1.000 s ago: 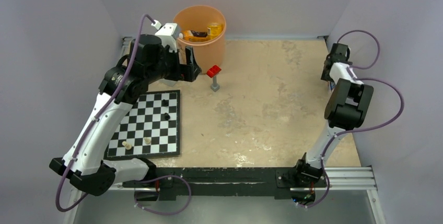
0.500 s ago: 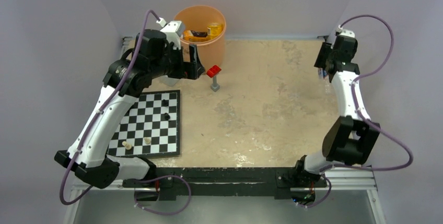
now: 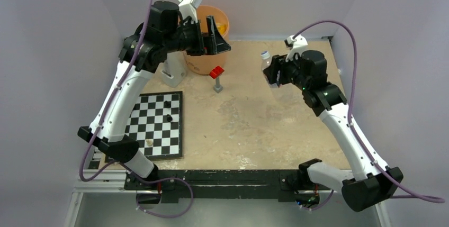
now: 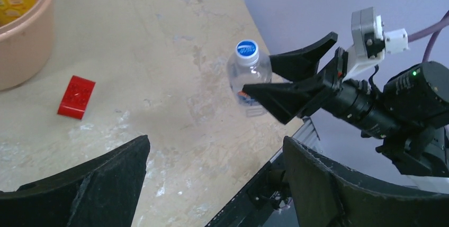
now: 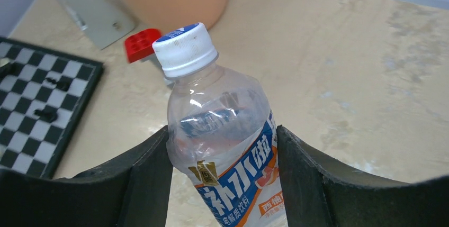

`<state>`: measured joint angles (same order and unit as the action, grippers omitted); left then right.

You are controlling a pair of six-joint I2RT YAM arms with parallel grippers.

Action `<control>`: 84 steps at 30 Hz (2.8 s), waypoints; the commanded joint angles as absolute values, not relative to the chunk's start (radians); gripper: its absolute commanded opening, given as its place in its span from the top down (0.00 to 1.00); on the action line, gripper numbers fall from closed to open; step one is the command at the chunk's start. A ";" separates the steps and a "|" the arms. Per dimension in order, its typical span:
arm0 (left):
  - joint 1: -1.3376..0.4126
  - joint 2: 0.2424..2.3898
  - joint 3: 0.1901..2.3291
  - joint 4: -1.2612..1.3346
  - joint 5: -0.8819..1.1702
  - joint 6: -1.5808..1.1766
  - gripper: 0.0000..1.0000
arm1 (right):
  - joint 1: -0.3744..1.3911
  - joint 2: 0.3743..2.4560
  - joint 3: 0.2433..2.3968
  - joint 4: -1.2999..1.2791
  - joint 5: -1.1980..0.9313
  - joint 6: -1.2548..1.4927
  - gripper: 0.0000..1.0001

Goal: Put the plastic bottles in the bin

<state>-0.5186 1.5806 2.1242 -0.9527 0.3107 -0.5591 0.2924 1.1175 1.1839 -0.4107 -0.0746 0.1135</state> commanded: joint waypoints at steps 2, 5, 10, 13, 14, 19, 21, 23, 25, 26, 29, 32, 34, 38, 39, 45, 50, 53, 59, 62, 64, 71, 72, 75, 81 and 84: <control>-0.556 1.696 2.219 -0.909 0.436 -0.614 0.02 | 0.434 1.092 1.170 -0.376 -0.091 0.158 0.55; -0.593 1.761 2.279 -0.963 0.397 -0.595 0.02 | 0.483 1.104 1.182 -0.365 -0.088 0.174 0.55; -0.604 1.787 2.264 -0.957 0.380 -0.597 0.04 | 0.552 1.132 1.201 -0.338 -0.067 0.193 0.55; -0.604 1.803 2.243 -0.966 0.390 -0.579 0.09 | 0.573 1.153 1.216 -0.350 -0.045 0.188 0.54; -0.608 1.798 2.218 -0.954 0.403 -0.568 0.09 | 0.577 1.157 1.220 -0.352 -0.039 0.187 0.54; -0.609 1.782 2.113 -0.888 0.403 -0.573 0.13 | 0.583 1.152 1.222 -0.338 -0.041 0.187 0.54; -0.610 1.787 2.106 -0.895 0.406 -0.572 0.14 | 0.582 1.151 1.223 -0.338 -0.046 0.189 0.54; -0.610 1.793 2.098 -0.900 0.399 -0.569 0.13 | 0.584 1.149 1.223 -0.337 -0.056 0.194 0.54; -0.610 1.798 2.088 -0.895 0.407 -0.573 0.15 | 0.586 1.149 1.220 -0.335 -0.061 0.197 0.54; -0.609 1.797 2.080 -0.880 0.415 -0.579 0.18 | 0.587 1.149 1.218 -0.335 -0.063 0.200 0.54; -0.610 1.797 2.059 -0.853 0.443 -0.597 0.34 | 0.591 1.149 1.214 -0.335 -0.057 0.202 0.54; -0.609 1.807 2.057 -0.849 0.466 -0.606 0.38 | 0.593 1.144 1.212 -0.334 -0.052 0.203 0.54; -0.609 1.813 2.055 -0.851 0.471 -0.609 0.38 | 0.592 1.141 1.213 -0.335 -0.051 0.202 0.54; -0.610 1.816 2.044 -0.836 0.495 -0.623 0.48 | 0.594 1.136 1.215 -0.340 -0.051 0.202 0.54; -0.609 1.816 2.042 -0.831 0.503 -0.626 0.60 | 0.594 1.133 1.215 -0.341 -0.049 0.203 0.53; -0.609 1.801 2.045 -0.837 0.494 -0.623 1.00 | 0.594 1.120 1.213 -0.346 -0.038 0.218 0.21; -0.605 1.767 2.082 -0.893 0.360 -0.577 1.00 | 0.594 1.098 1.240 -0.376 -0.042 0.214 0.07; -0.605 1.736 2.080 -0.871 0.318 -0.567 1.00 | 0.595 1.064 1.265 -0.388 -0.095 0.178 0.05; -0.555 1.707 2.172 -0.850 0.140 -0.504 1.00 | 0.595 0.922 1.298 -0.383 -0.021 0.157 0.03; -0.484 1.710 2.254 -0.818 0.095 -0.491 1.00 | 0.594 0.847 1.280 -0.382 0.182 0.195 0.02; -0.453 1.687 2.261 -0.734 0.028 -0.468 1.00 | 0.593 0.811 1.267 -0.386 0.243 0.187 0.02; -0.427 1.700 2.310 -0.508 -0.253 -0.279 1.00 | 0.594 0.789 1.224 -0.406 0.300 0.167 0.02; -0.425 1.720 2.321 -0.482 -0.278 -0.253 1.00 | 0.593 0.790 1.218 -0.400 0.308 0.167 0.02; -0.421 1.809 2.382 -0.444 -0.323 -0.171 1.00 | 0.593 0.795 1.210 -0.392 0.323 0.160 0.02; -0.359 1.917 2.444 -0.482 -0.315 -0.202 1.00 | 0.594 0.833 1.206 -0.389 0.344 0.133 0.02; -0.326 1.938 2.407 -0.501 -0.276 -0.272 1.00 | 0.594 0.854 1.208 -0.389 0.345 0.126 0.02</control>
